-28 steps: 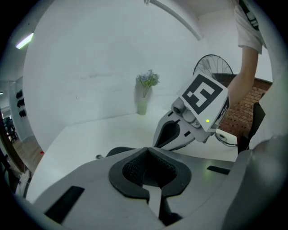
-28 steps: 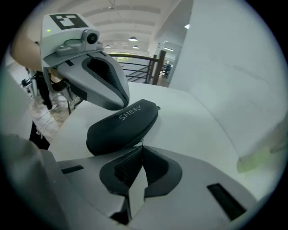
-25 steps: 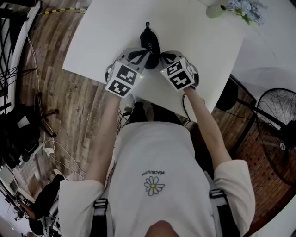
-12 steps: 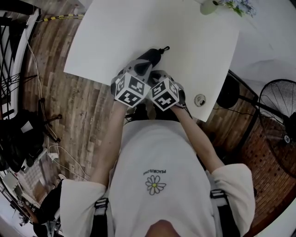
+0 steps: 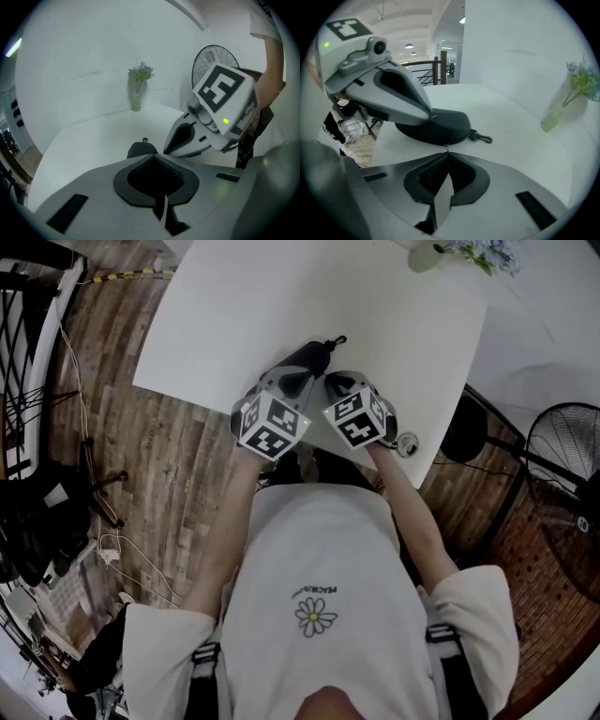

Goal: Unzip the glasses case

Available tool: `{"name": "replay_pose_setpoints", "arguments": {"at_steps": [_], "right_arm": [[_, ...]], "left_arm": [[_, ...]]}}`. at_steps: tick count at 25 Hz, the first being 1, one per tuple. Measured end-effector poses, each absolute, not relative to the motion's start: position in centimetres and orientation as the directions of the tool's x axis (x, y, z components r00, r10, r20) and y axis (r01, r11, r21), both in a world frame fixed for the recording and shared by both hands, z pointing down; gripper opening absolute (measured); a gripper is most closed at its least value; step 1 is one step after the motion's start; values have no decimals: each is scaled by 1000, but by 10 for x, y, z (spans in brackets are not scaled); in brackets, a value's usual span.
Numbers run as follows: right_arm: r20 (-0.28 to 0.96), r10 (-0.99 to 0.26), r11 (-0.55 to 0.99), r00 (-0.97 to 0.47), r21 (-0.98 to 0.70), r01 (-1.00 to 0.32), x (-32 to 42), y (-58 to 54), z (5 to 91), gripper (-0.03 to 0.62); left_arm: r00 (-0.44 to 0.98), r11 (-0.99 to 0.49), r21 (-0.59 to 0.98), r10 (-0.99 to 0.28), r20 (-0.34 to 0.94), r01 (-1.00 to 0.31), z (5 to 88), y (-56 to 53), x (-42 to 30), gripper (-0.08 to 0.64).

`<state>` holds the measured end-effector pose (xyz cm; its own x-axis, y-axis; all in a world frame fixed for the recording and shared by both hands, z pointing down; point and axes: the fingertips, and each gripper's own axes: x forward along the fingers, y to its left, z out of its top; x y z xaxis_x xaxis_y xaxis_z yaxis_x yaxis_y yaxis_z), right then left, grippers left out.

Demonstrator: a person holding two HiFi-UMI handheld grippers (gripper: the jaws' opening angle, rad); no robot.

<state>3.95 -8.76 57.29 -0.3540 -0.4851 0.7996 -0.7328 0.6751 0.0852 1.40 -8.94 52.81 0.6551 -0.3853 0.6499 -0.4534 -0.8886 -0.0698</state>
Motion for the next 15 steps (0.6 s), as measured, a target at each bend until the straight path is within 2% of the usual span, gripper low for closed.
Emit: {"name": "replay_pose_setpoints", "arguments": {"at_steps": [3,9,15], "right_arm": [[795,-493,685,-353,105,-721,53,-104,569,8],[797,-488,773,-355,206,-600,62,-133,565,8],[833,-391,918,-390,321,-234,51,-156,561,8]], "left_arm": [[654,-889,-69,-384,652,-454,527,-89,11,12],[649,-887,-73,-388,655,-456,527,-89,15,12],[655,-882,-31,-372,658,-470,527,-93,14,12]]}}
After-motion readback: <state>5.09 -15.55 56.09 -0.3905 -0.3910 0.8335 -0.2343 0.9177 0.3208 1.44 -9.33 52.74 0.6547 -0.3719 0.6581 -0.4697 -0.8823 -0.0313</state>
